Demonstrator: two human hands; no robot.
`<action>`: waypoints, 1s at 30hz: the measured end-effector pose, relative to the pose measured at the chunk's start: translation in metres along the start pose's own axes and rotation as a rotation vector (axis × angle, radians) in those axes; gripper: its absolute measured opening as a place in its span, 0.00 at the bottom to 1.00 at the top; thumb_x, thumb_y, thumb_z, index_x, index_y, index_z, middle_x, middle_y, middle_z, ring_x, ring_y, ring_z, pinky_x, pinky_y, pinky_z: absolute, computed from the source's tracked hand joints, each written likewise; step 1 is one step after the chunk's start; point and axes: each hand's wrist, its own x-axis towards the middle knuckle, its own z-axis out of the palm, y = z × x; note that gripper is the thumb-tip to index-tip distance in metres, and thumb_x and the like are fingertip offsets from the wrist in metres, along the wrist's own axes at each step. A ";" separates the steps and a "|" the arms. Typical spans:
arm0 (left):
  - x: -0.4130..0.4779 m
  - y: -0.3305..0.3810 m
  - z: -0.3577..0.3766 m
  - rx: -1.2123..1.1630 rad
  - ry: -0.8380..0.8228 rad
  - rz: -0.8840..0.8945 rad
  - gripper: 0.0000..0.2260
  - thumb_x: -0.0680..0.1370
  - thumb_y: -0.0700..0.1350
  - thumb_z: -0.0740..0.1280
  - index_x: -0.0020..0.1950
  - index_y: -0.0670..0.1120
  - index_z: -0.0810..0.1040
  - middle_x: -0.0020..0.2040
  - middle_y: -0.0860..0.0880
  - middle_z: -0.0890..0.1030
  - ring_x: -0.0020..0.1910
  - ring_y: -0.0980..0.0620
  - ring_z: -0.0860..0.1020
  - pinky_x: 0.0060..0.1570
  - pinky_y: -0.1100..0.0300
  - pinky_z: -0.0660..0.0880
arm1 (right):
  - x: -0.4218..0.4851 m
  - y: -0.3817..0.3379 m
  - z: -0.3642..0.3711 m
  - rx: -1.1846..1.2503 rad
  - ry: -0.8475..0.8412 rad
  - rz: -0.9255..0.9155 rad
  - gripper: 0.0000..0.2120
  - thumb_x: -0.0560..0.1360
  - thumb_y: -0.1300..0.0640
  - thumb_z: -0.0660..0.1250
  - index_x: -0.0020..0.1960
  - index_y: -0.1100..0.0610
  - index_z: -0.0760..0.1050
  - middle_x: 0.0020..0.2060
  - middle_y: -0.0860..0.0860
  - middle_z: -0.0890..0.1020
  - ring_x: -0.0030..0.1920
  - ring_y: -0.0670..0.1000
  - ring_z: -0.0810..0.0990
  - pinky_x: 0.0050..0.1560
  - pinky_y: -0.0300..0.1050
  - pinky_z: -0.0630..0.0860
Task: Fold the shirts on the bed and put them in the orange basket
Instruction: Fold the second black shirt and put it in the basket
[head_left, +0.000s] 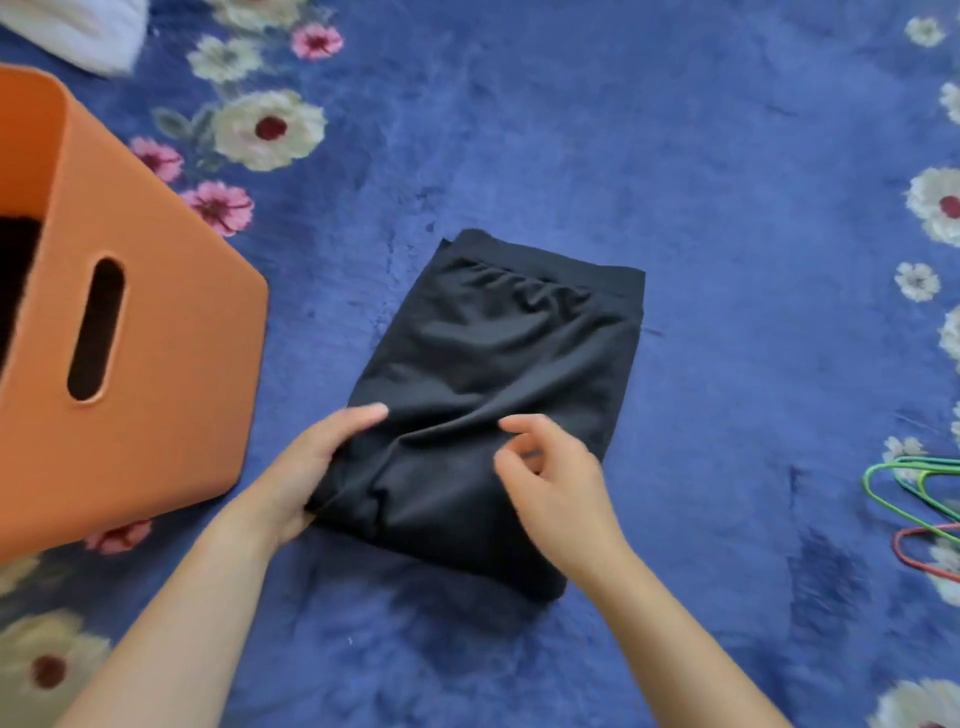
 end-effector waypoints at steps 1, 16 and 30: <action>0.004 -0.001 0.001 0.234 0.077 0.102 0.15 0.72 0.47 0.71 0.59 0.51 0.77 0.52 0.51 0.84 0.48 0.55 0.82 0.50 0.57 0.76 | 0.004 0.008 -0.004 -0.051 0.088 -0.006 0.14 0.75 0.59 0.63 0.59 0.51 0.75 0.41 0.44 0.77 0.39 0.44 0.75 0.45 0.40 0.72; 0.033 0.007 0.033 1.100 0.639 0.799 0.21 0.76 0.47 0.59 0.67 0.43 0.70 0.65 0.43 0.72 0.65 0.44 0.67 0.62 0.54 0.61 | 0.053 0.019 0.008 -0.711 0.352 -0.385 0.24 0.74 0.50 0.54 0.68 0.56 0.71 0.67 0.54 0.72 0.68 0.53 0.67 0.62 0.51 0.60; 0.045 -0.032 0.021 1.728 0.236 0.813 0.28 0.79 0.59 0.50 0.76 0.47 0.60 0.77 0.43 0.58 0.76 0.47 0.53 0.72 0.48 0.45 | 0.085 0.035 0.015 -0.854 0.294 -0.270 0.27 0.79 0.45 0.48 0.77 0.43 0.49 0.78 0.52 0.48 0.77 0.53 0.42 0.71 0.53 0.32</action>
